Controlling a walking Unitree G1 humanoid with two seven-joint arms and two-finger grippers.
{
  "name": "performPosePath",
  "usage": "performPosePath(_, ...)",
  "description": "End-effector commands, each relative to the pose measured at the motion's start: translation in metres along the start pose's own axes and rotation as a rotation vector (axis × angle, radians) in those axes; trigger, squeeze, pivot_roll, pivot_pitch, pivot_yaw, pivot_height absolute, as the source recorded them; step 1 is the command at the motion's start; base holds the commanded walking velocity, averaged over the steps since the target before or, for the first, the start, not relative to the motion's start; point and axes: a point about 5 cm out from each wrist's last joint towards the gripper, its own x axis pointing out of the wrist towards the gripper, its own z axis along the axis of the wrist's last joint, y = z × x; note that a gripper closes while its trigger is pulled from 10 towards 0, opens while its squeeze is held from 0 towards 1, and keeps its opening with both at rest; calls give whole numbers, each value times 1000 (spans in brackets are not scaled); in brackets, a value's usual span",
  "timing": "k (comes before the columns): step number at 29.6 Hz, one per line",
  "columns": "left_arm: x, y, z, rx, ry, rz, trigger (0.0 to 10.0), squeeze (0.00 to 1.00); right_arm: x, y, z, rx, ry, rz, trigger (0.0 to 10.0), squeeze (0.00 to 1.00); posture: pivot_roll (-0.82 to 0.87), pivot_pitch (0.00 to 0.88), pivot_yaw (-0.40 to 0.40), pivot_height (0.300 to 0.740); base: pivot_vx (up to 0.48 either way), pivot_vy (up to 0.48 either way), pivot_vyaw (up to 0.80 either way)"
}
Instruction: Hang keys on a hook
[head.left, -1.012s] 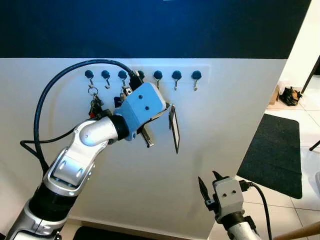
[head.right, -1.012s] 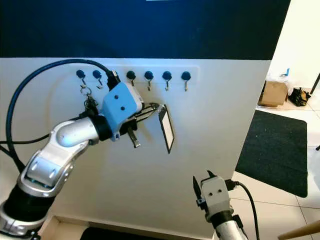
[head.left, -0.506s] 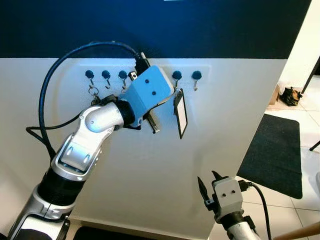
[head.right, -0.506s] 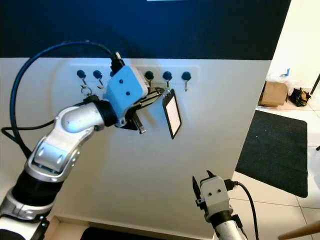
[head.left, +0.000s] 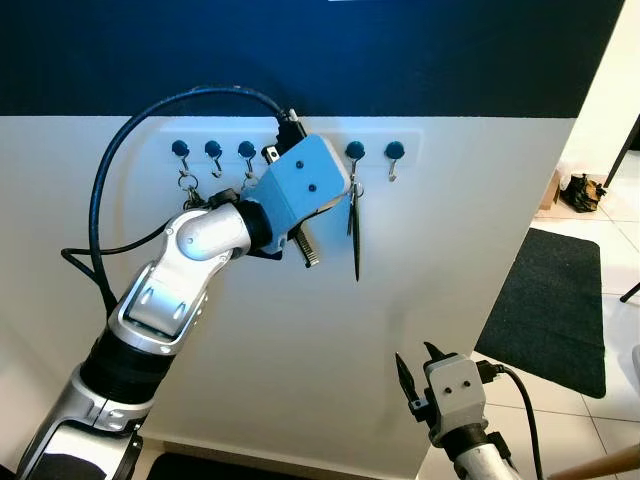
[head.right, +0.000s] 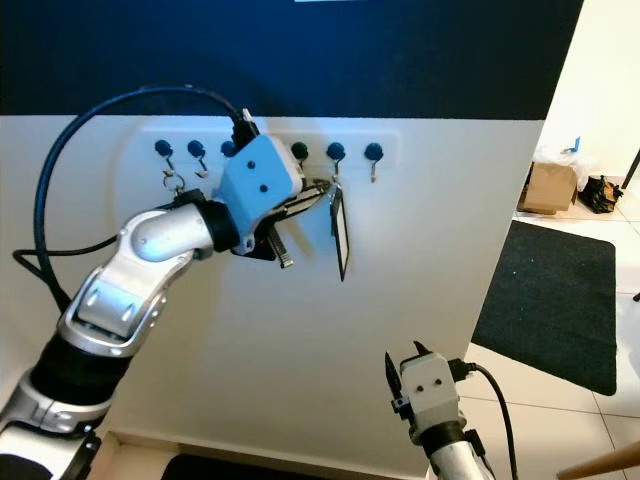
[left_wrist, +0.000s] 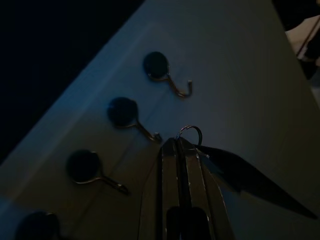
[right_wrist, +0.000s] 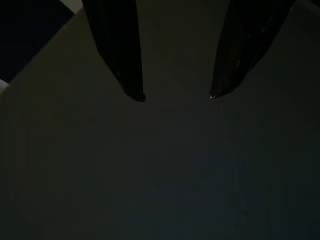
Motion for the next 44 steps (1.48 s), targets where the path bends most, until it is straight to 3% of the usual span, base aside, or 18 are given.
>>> performPosePath(1, -9, 1, 1, 9, 4, -17, 10000, 0, -3, 3, -5, -1, 22, 12, 10000, 0, -7, 105, 82, 740, 0, 0, 0)
performPosePath(7, -22, 0, -4, -22, 21, -44, 10000, 0, -1, 3, -5, -4, 20, 17, 10000, 0, -3, 101, 77, 740, 0, 0, 0)
performPosePath(11, -25, 8, -8, -7, 48, 1, 10000, 0, -1, 2, -5, -5, 21, 21, 10000, 0, -1, 100, 72, 740, 0, 0, 0)
performPosePath(31, -12, 24, -11, 25, 57, 129, 10000, 0, -1, 3, -5, -5, 23, 14, 10000, 0, -10, 103, 82, 740, 0, 0, 0)
performPosePath(44, -12, 29, -8, 27, 50, 154, 10000, 0, -1, 3, -5, -4, 23, 16, 10000, 0, -6, 103, 80, 740, 0, 0, 0)
